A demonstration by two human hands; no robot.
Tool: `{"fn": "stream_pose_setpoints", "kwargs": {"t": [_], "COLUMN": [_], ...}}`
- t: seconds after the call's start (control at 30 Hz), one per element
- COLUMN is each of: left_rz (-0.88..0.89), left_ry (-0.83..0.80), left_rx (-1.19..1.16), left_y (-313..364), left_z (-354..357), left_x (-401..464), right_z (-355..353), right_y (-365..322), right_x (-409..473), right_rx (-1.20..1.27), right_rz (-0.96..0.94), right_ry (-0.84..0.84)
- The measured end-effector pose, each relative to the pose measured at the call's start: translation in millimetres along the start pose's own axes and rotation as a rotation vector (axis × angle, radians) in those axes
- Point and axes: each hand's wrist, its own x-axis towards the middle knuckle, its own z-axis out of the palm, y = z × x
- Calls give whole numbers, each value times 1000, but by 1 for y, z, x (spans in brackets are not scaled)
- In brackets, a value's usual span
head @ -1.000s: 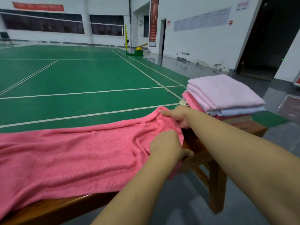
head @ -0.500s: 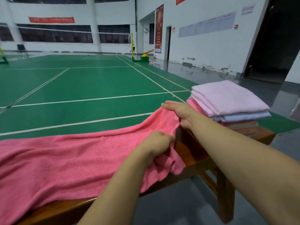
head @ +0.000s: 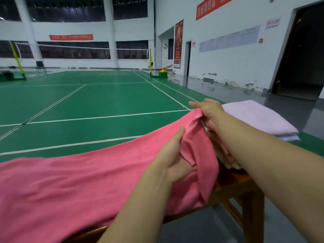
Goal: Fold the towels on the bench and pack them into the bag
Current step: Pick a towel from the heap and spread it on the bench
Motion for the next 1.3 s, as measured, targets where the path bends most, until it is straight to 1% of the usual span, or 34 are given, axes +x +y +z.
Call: {"fn": "stream_pose_setpoints", "kwargs": {"t": [0.1, 0.17, 0.23, 0.37, 0.43, 0.53, 0.67, 0.73, 0.8, 0.87, 1.0, 1.03, 1.13, 1.2, 1.23, 1.3], "left_rz": [12, 29, 16, 41, 110, 203, 268, 287, 292, 263, 121, 56, -151, -254, -280, -350], "left_ry": [-41, -36, 11, 207, 258, 354, 509, 621, 731, 820, 814, 829, 848, 884, 896, 853], "left_rx": [-47, -58, -10, 215, 282, 340, 394, 477, 615, 757, 897, 1003, 1464, 1590, 1521, 1197], "left_y": [-8, -8, -4, 7, 13, 29, 49, 57, 64, 70, 85, 90, 102, 106, 107, 106], "left_z": [15, 19, 20, 9, -5, -28, -58, -77, -96, -118, -149, -155, -170, -176, -181, -190], "left_x": [10, 13, 9, -12, -26, -53, -102, -129, -159, -193, -251, -263, -294, -310, -316, -325], "right_z": [-12, -16, -15, 9, 31, 72, 134, 167, 198, 229, 288, 301, 334, 354, 361, 374], "right_y": [-19, -28, -32, -23, -13, 3, 26, 39, 55, 71, 108, 115, 134, 144, 148, 156], "right_x": [1, -2, -6, -15, -21, -38, -70, -89, -107, -127, -160, -168, -194, -210, -217, -225], "right_rx": [-89, -104, -112, -112, -117, -131, -123, -136, -167, -210, -303, -325, -367, -447, -460, -442], "right_rz": [-33, -7, 32, 78, 86, 92, 129, 163, 191, 202, 182, 182, 150, 96, 87, 128], "right_ry": [51, 11, -54, -182, -245, -337, -445, -496, -554, -601, -689, -719, -800, -807, -796, -760]}}
